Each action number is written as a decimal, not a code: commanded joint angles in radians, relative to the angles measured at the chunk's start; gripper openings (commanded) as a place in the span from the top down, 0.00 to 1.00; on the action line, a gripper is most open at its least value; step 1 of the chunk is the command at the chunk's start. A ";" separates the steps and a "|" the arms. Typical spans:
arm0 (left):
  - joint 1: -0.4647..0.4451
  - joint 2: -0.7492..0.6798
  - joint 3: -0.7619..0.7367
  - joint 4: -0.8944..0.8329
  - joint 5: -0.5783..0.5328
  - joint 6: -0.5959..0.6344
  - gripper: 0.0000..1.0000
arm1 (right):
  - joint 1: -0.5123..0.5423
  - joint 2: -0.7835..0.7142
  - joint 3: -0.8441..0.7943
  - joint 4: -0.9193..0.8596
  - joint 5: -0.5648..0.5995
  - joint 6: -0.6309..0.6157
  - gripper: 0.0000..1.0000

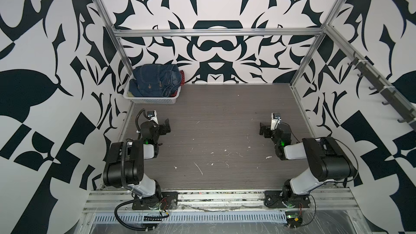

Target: Fold and stack the skirts

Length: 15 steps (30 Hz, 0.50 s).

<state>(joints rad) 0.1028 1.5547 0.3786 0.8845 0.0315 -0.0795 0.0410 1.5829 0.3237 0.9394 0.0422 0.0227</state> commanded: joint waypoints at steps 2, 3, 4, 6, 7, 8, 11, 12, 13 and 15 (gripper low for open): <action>0.002 -0.009 0.007 -0.011 0.008 -0.011 0.01 | 0.004 -0.018 0.023 0.017 0.013 0.003 0.00; 0.002 -0.006 0.006 -0.007 0.008 -0.010 0.01 | 0.004 -0.019 0.023 0.014 0.014 0.004 0.00; 0.002 -0.007 0.006 -0.007 0.008 -0.011 0.01 | 0.004 -0.019 0.023 0.012 0.021 0.008 0.00; 0.003 -0.006 0.006 -0.007 0.008 -0.010 0.01 | 0.004 -0.018 0.023 0.010 0.022 0.005 0.00; 0.003 -0.006 0.006 -0.008 0.008 -0.010 0.01 | 0.004 -0.019 0.025 0.009 0.024 0.006 0.00; 0.002 -0.007 0.008 -0.008 0.008 -0.011 0.01 | 0.004 -0.020 0.024 0.008 0.024 0.006 0.00; 0.003 -0.005 0.008 -0.008 0.008 -0.011 0.01 | 0.005 -0.020 0.024 0.007 0.024 0.006 0.00; 0.003 -0.006 0.008 -0.009 0.008 -0.010 0.01 | 0.005 -0.019 0.025 0.007 0.024 0.005 0.00; 0.003 -0.005 0.008 -0.009 0.008 -0.010 0.01 | 0.005 -0.020 0.025 0.008 0.025 0.005 0.00; 0.003 -0.006 0.008 -0.009 0.008 -0.011 0.01 | 0.005 -0.018 0.023 0.012 0.021 0.003 0.00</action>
<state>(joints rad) 0.1024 1.5547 0.3786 0.8845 0.0315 -0.0803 0.0410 1.5829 0.3244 0.9352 0.0494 0.0227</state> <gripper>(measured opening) 0.994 0.997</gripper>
